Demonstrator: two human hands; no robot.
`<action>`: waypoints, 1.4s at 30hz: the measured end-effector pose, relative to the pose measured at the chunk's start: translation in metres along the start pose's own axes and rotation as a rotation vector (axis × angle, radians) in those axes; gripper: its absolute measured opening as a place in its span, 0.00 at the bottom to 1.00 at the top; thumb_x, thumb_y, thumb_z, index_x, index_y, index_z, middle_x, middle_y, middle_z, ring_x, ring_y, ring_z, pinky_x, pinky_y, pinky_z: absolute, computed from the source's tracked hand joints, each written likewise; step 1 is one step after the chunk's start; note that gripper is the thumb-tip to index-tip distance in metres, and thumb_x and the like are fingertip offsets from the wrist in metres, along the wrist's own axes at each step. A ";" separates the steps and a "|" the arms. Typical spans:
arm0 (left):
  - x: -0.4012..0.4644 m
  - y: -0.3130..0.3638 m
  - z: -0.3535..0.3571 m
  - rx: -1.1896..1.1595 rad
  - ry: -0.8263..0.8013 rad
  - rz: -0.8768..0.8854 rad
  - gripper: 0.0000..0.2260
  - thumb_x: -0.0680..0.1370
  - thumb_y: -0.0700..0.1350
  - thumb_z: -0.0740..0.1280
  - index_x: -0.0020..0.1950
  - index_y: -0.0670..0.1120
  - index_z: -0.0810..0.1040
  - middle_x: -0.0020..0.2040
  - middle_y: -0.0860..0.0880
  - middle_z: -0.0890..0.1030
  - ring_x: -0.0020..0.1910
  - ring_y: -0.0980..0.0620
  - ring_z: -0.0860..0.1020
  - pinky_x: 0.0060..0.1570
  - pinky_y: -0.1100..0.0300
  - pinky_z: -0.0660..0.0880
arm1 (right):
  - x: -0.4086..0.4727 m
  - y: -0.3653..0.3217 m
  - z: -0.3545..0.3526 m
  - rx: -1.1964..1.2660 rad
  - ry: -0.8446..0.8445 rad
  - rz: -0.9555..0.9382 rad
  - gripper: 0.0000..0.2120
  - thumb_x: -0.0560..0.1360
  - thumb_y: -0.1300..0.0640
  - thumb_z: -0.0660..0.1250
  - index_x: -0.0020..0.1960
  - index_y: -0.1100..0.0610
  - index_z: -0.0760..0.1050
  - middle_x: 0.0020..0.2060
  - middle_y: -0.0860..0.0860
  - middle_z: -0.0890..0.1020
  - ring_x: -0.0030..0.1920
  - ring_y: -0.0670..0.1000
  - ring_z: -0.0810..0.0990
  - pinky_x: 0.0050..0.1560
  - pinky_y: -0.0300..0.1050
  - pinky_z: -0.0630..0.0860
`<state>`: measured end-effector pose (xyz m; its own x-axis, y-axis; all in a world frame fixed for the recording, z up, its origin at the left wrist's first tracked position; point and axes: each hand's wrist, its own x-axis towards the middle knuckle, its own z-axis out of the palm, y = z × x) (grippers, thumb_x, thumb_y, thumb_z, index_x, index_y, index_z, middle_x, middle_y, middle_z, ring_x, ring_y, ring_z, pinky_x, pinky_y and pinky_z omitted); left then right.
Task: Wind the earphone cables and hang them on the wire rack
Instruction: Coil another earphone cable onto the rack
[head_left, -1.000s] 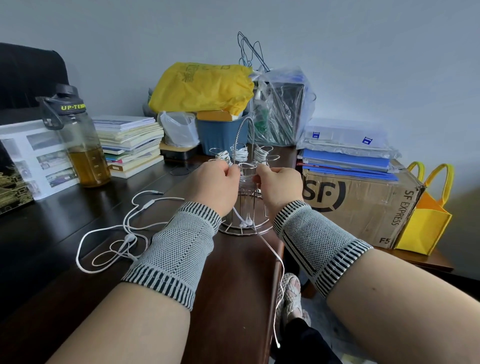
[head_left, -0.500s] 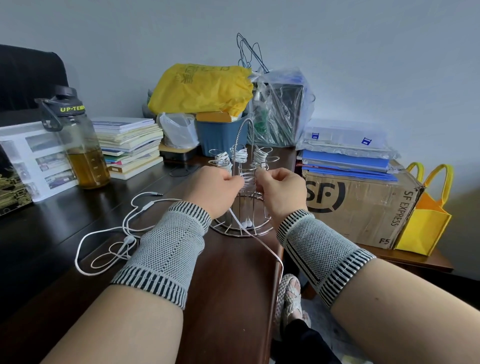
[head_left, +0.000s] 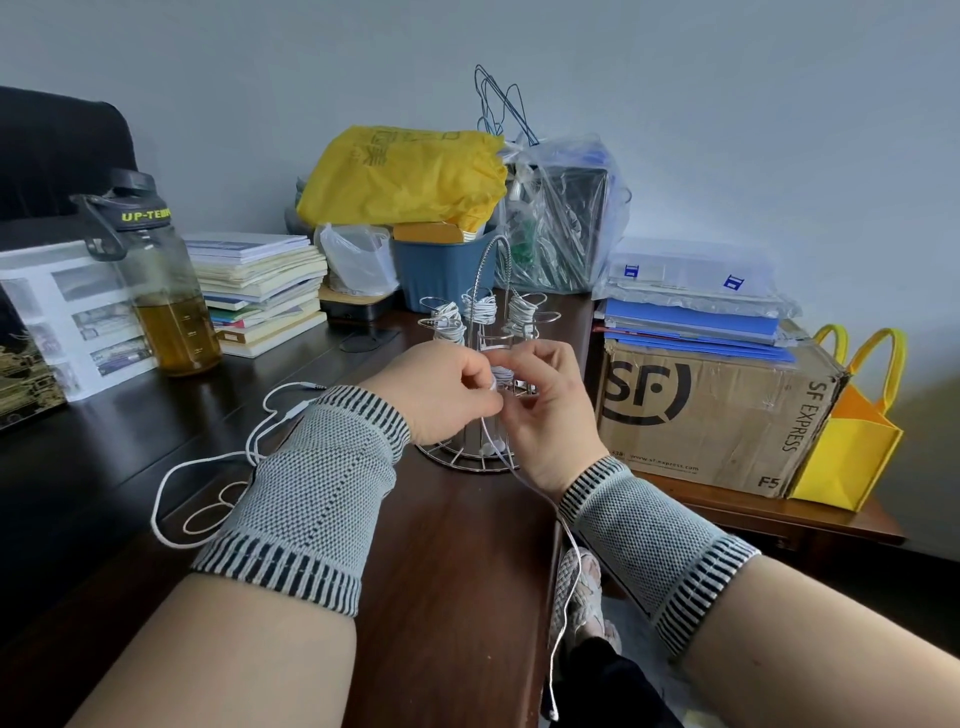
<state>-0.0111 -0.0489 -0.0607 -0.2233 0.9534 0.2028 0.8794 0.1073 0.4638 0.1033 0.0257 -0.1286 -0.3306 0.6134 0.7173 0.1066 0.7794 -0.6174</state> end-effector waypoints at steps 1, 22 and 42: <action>0.000 0.000 0.000 0.020 0.001 0.006 0.09 0.75 0.49 0.70 0.34 0.52 0.76 0.37 0.56 0.75 0.39 0.55 0.73 0.44 0.60 0.70 | 0.000 0.001 0.000 -0.005 0.000 -0.011 0.17 0.70 0.70 0.68 0.55 0.54 0.81 0.50 0.50 0.69 0.52 0.29 0.67 0.53 0.23 0.66; 0.002 0.003 -0.003 -0.576 0.196 -0.050 0.08 0.80 0.41 0.64 0.41 0.45 0.75 0.30 0.51 0.79 0.28 0.54 0.78 0.38 0.52 0.79 | 0.020 -0.005 -0.003 0.323 0.102 0.484 0.08 0.76 0.56 0.68 0.38 0.55 0.78 0.27 0.45 0.75 0.27 0.43 0.69 0.34 0.41 0.70; 0.008 0.007 0.010 -0.135 0.495 -0.175 0.19 0.78 0.51 0.64 0.35 0.39 0.81 0.32 0.41 0.82 0.35 0.43 0.81 0.39 0.47 0.80 | 0.035 -0.009 -0.002 0.312 0.101 0.573 0.16 0.78 0.51 0.63 0.34 0.56 0.77 0.32 0.55 0.80 0.35 0.54 0.77 0.46 0.59 0.79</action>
<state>-0.0028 -0.0377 -0.0644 -0.5617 0.6742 0.4795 0.7566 0.1840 0.6275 0.0926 0.0406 -0.0969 -0.2113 0.9408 0.2651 -0.0424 0.2621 -0.9641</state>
